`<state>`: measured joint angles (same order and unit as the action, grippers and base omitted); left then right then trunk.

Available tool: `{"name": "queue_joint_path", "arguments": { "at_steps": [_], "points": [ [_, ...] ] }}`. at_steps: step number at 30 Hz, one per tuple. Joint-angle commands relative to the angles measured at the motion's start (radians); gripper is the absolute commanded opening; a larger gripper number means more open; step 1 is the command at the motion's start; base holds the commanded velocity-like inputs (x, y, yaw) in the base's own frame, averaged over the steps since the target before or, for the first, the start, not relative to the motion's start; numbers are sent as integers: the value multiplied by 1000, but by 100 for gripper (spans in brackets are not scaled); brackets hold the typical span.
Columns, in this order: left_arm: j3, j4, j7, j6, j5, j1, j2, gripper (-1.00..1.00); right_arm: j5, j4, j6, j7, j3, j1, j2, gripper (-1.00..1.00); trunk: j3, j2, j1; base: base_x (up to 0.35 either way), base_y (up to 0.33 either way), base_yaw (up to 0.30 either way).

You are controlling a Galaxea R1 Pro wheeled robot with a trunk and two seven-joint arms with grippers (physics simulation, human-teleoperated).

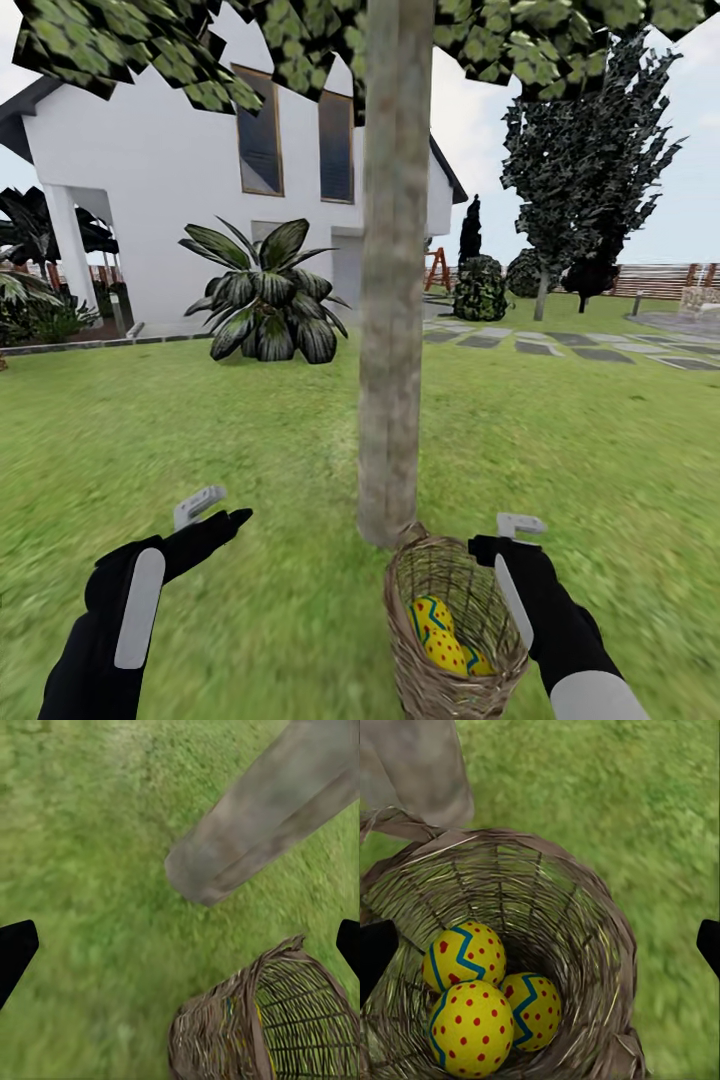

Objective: Take the three Easter eggs out of the wicker basket on the lawn in the garden, then place them on the lawn next to a single tree (choose any tree) so that all three eggs are next to the same tree and none are left in the basket.

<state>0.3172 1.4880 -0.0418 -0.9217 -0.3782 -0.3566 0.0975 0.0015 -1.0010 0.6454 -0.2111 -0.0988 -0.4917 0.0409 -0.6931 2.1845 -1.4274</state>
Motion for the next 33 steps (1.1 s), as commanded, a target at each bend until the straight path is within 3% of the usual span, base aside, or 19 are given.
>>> {"name": "queue_joint_path", "arguments": {
  "at_steps": [1,11,15,19,21,26,33],
  "points": [
    [2,0,-4,-5,-8,-1,1,100,0,1,5,-2,1,-1,1,100,-1,1,0,173,285,-1],
    [2,-2,-4,-5,-8,-1,1,100,0,22,6,-2,7,-1,-1,100,-1,1,0,154,291,0],
    [-5,-2,-6,-5,-8,-1,1,100,1,97,20,-3,8,-1,-1,100,-1,1,0,34,68,0],
    [-10,-3,-7,-5,-8,-1,1,100,-1,191,93,-12,8,-7,-1,100,-1,1,0,5,10,0],
    [-10,-3,-7,-5,-8,-1,1,100,-1,206,98,-13,8,-8,-2,100,-1,1,0,1,1,0],
    [-11,-3,-6,-5,-8,-1,1,100,-3,353,96,-13,7,-47,-5,100,-1,1,0,0,0,0],
    [-12,0,-6,-5,-8,-1,1,100,-4,389,96,-13,6,-67,-10,100,-1,1,0,0,0,0]
  ]
}}
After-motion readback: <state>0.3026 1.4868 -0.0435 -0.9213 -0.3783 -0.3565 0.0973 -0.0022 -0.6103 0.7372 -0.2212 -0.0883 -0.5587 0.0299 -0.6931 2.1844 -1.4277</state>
